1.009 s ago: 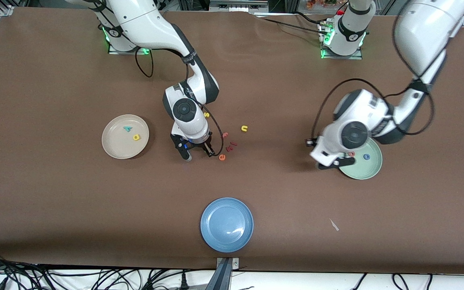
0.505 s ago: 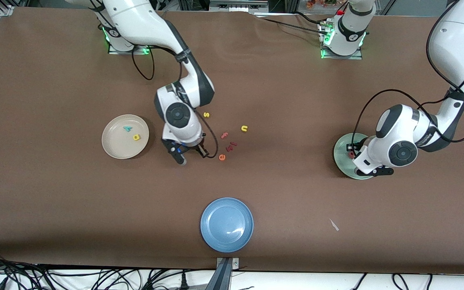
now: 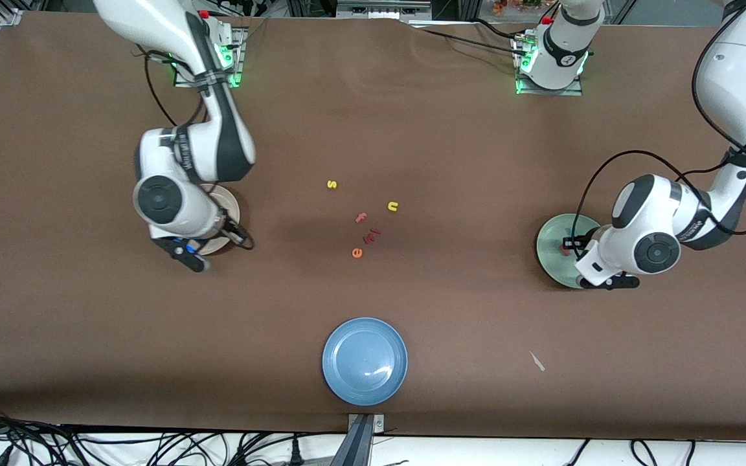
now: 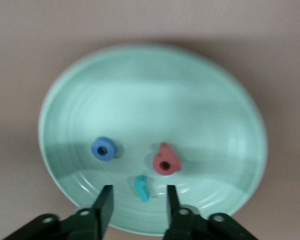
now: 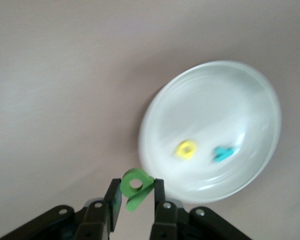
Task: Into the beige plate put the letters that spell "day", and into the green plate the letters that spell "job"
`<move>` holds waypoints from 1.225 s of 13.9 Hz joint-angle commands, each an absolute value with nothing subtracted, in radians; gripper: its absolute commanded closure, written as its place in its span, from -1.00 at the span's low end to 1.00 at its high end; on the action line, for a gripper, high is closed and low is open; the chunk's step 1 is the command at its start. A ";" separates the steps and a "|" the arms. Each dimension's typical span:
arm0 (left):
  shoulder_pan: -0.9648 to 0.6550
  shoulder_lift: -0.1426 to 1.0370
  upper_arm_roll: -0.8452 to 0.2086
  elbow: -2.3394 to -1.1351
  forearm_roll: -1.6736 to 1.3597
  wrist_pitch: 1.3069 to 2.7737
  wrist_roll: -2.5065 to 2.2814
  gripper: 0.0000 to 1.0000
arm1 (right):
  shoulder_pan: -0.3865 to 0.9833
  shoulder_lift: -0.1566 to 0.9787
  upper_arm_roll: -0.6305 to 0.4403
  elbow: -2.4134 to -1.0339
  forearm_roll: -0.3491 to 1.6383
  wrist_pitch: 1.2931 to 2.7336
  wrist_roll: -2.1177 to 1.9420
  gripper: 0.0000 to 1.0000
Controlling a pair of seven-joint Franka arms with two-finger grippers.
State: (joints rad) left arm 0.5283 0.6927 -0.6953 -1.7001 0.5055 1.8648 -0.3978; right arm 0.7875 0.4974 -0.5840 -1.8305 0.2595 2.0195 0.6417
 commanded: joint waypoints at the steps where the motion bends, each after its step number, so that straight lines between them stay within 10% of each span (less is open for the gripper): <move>1: 0.523 0.647 -0.785 -1.545 0.512 1.676 -0.376 -1.00 | 0.801 0.453 -0.615 -2.003 0.270 2.167 0.502 0.58; 6: 0.515 0.644 -0.902 -1.269 0.518 1.464 -0.373 -0.99 | 0.798 0.454 -0.615 -2.161 0.273 2.404 0.440 0.40; 7: 0.514 0.643 -0.919 -1.243 0.520 1.453 -0.344 -0.99 | 0.792 0.454 -0.617 -2.161 0.275 2.402 0.440 -0.02; 8: 0.514 0.637 -0.926 -1.229 0.523 1.444 -0.312 -1.00 | 0.782 0.456 -0.615 -2.161 0.275 2.404 0.440 -0.95; 13: 0.505 0.620 -0.928 -1.213 0.525 1.437 -0.278 -1.00 | 0.782 0.384 -0.621 -2.094 0.273 2.283 0.437 -1.00; 17: 0.463 0.635 -0.920 -1.146 0.517 1.443 -0.256 -1.00 | 0.781 0.380 -0.660 -1.825 0.272 1.924 0.411 -1.00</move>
